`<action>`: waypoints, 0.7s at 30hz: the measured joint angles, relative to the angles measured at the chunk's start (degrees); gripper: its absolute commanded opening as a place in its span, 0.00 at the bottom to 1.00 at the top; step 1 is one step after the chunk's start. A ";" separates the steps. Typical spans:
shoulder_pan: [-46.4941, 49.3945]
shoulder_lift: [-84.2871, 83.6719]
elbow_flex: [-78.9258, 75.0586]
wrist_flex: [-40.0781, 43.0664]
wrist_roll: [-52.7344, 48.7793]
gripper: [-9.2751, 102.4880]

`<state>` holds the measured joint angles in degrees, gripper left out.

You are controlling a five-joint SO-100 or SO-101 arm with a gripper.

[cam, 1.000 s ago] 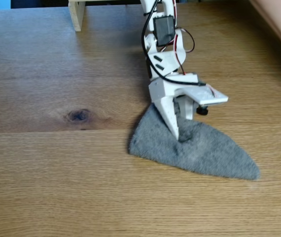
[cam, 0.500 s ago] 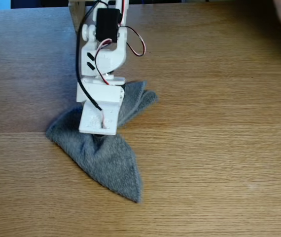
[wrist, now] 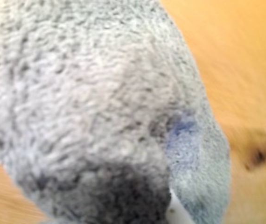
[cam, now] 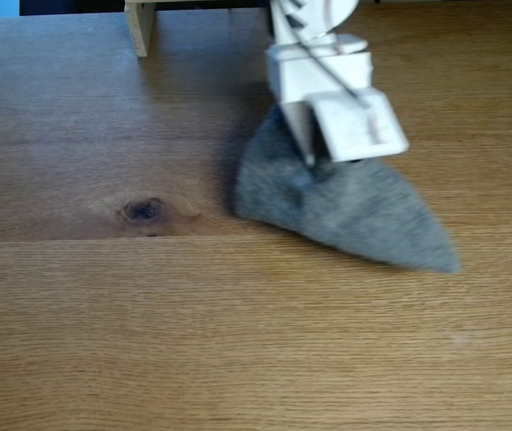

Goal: Clean the area in front of the robot

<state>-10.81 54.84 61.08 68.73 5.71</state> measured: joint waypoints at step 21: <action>7.82 -33.84 -0.18 -38.50 -16.17 0.08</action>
<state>-2.99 21.01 60.91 30.23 -10.46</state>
